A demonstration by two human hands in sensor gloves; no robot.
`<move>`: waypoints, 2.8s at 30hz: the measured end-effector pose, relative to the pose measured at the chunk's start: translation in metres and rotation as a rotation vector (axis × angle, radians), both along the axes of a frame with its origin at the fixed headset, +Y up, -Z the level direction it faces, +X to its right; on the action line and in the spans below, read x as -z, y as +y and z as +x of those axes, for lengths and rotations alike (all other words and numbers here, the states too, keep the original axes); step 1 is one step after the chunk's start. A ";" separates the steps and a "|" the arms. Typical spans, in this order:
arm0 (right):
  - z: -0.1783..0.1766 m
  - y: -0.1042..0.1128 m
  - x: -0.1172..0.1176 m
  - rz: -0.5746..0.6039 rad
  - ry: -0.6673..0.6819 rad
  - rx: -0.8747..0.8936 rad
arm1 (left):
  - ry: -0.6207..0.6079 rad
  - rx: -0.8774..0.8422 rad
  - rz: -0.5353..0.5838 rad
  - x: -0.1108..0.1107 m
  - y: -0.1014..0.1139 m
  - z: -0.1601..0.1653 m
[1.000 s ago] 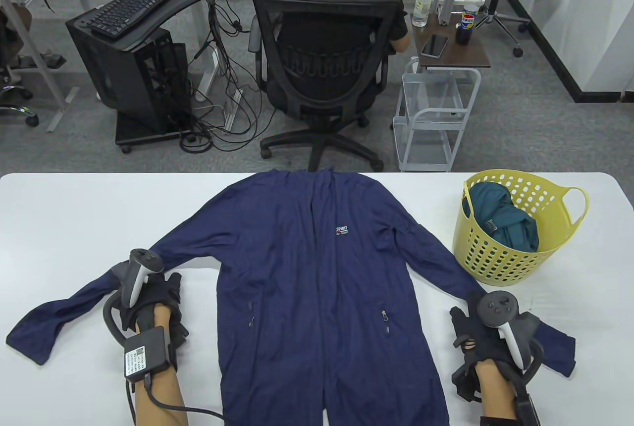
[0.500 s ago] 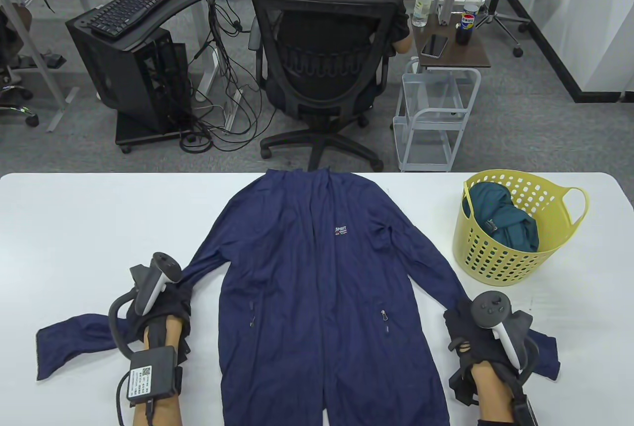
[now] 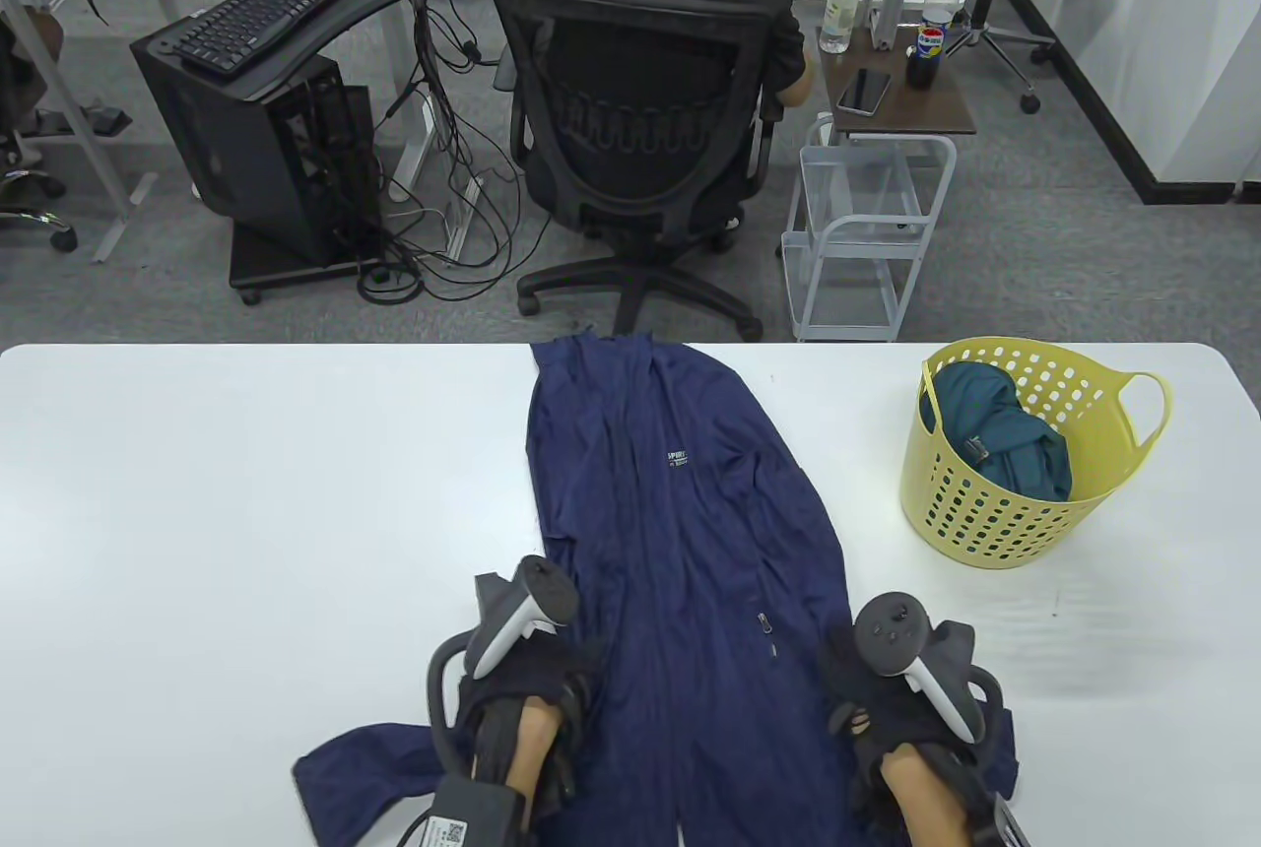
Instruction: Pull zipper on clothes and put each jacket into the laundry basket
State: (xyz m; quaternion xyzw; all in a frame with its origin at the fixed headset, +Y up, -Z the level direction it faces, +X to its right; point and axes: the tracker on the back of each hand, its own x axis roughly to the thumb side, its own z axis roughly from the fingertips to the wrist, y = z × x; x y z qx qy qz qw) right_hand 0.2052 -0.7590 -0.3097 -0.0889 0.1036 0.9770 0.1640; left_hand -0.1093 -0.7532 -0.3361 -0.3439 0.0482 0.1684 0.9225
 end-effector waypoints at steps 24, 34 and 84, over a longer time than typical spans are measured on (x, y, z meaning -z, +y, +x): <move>-0.070 -0.006 -0.020 -0.113 0.274 0.239 | 0.008 -1.153 -0.410 -0.052 -0.051 0.056; -0.057 -0.013 -0.009 -0.037 0.192 0.290 | -0.082 -1.034 -0.316 -0.054 -0.037 0.064; -0.006 0.052 -0.012 0.129 0.612 1.180 | -0.313 -0.422 1.178 -0.058 0.091 0.053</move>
